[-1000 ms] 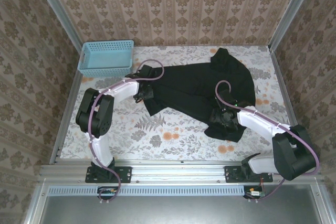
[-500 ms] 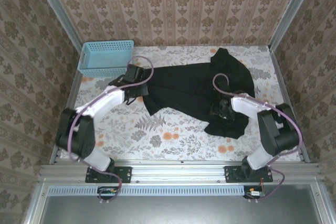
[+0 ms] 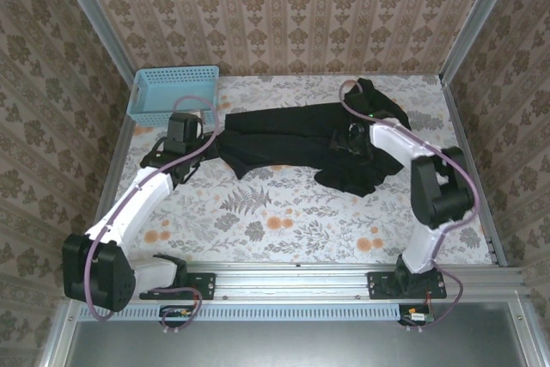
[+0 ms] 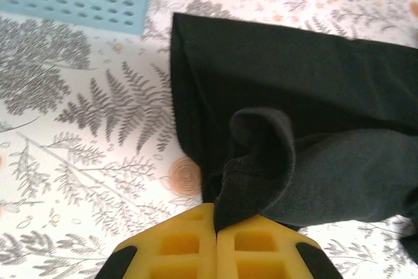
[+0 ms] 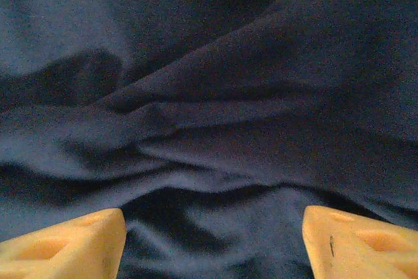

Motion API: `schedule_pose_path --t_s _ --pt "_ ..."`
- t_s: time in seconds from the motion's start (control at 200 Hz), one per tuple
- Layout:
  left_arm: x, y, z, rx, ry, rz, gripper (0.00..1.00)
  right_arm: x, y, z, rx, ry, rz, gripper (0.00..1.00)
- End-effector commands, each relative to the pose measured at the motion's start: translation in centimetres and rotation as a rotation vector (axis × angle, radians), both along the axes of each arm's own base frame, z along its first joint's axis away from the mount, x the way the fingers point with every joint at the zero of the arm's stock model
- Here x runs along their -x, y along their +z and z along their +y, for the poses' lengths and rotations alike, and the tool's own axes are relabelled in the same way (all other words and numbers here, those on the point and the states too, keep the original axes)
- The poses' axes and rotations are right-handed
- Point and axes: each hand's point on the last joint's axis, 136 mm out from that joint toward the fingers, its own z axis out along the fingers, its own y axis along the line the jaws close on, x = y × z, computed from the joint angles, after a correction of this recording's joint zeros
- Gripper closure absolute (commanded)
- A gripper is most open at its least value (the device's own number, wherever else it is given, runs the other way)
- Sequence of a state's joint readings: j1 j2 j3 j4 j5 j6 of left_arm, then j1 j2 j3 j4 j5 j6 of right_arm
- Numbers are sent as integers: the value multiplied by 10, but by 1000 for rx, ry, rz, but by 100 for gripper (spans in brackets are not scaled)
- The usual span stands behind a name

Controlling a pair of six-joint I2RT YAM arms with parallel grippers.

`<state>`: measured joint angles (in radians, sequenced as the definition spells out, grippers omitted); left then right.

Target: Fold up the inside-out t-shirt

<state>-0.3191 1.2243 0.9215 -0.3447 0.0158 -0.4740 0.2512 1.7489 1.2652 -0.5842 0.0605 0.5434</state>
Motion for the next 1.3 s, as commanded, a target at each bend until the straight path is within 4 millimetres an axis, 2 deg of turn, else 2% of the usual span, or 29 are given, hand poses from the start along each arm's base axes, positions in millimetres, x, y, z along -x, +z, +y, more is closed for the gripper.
schedule_pose_path --t_s 0.0,0.055,0.16,0.27,0.405,0.5,0.515,0.565,0.645,0.76,0.865,1.01,1.08,1.165,1.265,1.295 --pt "0 -12 7 -28 5 32 100 51 22 -18 36 26 5 28" --pt "-2 -13 8 -34 11 34 100 72 19 -19 1 12 9 30" --pt "-5 -13 9 -49 8 35 100 120 -6 -31 -14 -57 71 35" --pt "-6 -14 9 -58 6 35 100 143 -27 -37 -31 -115 85 38" --pt "-6 -13 8 -50 2 35 100 139 -43 -32 -57 -127 96 44" --pt "-6 -11 7 -42 1 33 100 124 -51 -28 -67 -128 83 47" --pt "-6 -12 8 -42 2 34 100 125 -59 -28 -58 -128 108 48" --pt "-5 -11 8 -41 3 34 100 121 -66 -27 -51 -130 123 49" --pt "-4 -10 8 -40 3 32 100 112 -70 -26 -46 -129 113 49" --pt "-3 -10 7 -35 2 37 100 99 -68 -29 -16 -131 93 51" --pt "-2 -10 7 -28 1 36 100 89 -69 -31 17 -126 91 56" --pt "0 -8 9 -37 4 36 100 87 -67 -37 67 -118 101 74" --pt "0 -8 10 -44 2 39 100 88 -56 -41 92 -113 85 84" --pt "0 -7 10 -52 0 43 100 92 -35 -49 132 -113 45 91" --pt "0 -5 13 -72 5 44 100 108 -14 -62 193 -118 47 98" --pt "0 -3 15 -82 7 41 100 111 0 -64 196 -120 18 100"
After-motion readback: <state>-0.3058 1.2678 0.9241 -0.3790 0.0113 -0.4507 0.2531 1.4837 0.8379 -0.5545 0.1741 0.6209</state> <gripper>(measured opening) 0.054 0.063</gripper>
